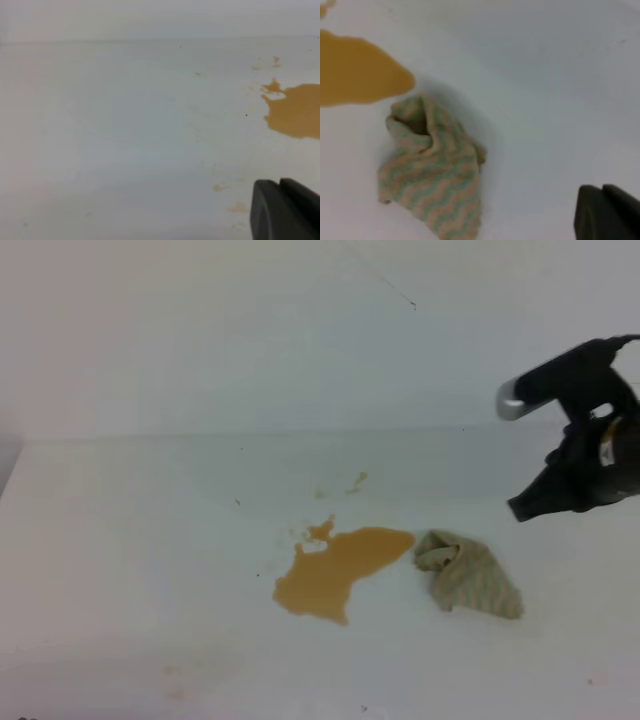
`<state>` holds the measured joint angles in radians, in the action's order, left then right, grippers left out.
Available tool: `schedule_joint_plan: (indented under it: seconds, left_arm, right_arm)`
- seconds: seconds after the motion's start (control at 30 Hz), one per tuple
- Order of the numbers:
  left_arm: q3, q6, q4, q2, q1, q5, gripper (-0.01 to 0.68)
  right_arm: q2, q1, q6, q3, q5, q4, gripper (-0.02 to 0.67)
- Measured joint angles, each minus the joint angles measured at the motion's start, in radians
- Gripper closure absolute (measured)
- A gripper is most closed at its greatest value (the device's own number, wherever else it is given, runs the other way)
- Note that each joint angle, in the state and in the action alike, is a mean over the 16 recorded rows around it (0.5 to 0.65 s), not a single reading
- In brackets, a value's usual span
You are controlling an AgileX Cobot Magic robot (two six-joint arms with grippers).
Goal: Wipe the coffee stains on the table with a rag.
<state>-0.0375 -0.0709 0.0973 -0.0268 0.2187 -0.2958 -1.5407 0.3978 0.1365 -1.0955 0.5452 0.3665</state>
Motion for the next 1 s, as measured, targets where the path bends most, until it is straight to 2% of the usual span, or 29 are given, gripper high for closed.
schedule_joint_plan:
  seconds: [0.3,0.47,0.83,1.0]
  left_arm:
    - [0.0,0.0,0.0,0.0,0.0,0.0,0.672]
    - [0.0,0.0,0.0,0.0,0.0,0.0,0.672]
    - [0.0,0.0,0.0,0.0,0.0,0.0,0.672]
    - [0.0,0.0,0.0,0.0,0.0,0.0,0.672]
  right_arm:
    - [-0.205,0.037,-0.062,-0.127,0.071,-0.162,0.393]
    - [-0.296,0.037,-0.106,-0.197,0.108,-0.252,0.309]
    - [-0.445,0.021,-0.163,-0.3,0.164,-0.35,0.3]
    - [-0.482,0.011,-0.18,-0.312,0.174,-0.358,0.352]
